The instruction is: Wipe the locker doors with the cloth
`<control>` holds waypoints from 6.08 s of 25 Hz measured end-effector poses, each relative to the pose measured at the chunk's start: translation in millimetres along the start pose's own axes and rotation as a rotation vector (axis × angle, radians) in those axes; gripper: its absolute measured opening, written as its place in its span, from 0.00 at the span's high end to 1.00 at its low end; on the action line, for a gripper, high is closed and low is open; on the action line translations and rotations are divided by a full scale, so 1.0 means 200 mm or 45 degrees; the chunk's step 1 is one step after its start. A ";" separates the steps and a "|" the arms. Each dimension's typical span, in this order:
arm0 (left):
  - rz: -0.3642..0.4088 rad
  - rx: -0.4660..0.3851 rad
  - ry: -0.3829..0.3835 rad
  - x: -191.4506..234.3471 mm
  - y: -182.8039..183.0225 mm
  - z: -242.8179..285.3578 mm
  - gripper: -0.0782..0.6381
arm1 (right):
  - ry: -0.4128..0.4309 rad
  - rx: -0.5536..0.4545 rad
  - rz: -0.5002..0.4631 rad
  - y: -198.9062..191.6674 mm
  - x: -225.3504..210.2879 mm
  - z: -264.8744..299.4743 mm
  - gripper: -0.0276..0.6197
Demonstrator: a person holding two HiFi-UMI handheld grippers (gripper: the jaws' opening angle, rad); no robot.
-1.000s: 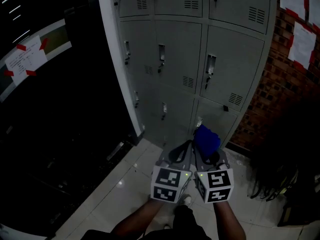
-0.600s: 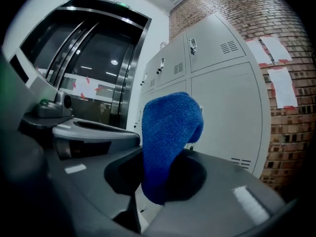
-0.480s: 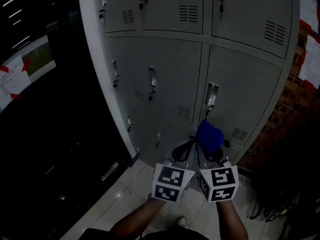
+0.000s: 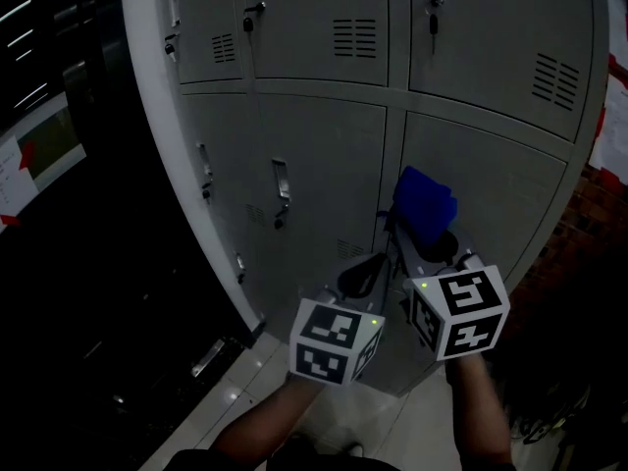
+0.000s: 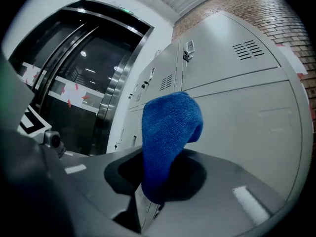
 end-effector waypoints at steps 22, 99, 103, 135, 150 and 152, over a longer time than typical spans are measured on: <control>0.025 -0.062 -0.334 0.09 0.15 0.30 0.89 | -0.309 0.040 0.021 0.24 -0.29 0.04 0.83; 0.046 -0.016 -0.457 -0.26 -0.05 0.37 0.89 | -0.660 0.163 0.092 -0.34 -0.45 -0.52 0.83; 0.048 -0.011 -0.439 -0.23 -0.06 0.36 0.89 | -0.636 0.156 0.072 -0.32 -0.40 -0.51 0.83; 0.050 0.047 -0.215 0.17 -0.21 0.24 0.89 | -0.201 0.141 0.149 -0.54 0.02 0.15 0.83; 0.029 0.057 -0.373 -0.15 -0.23 0.36 0.89 | -0.417 0.184 0.176 -0.64 -0.21 -0.22 0.83; 0.028 0.054 -0.397 -0.20 -0.23 0.37 0.89 | -0.445 0.191 0.178 -0.65 -0.24 -0.27 0.83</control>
Point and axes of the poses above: the fingertips, and each gripper's own axes: z forward along the fingers, x to its left, y out of its top, the point moved 10 cm from there along -z, backward along the fingers, and after that the axes turned 7 degrees about y, right-handed, at the moved point
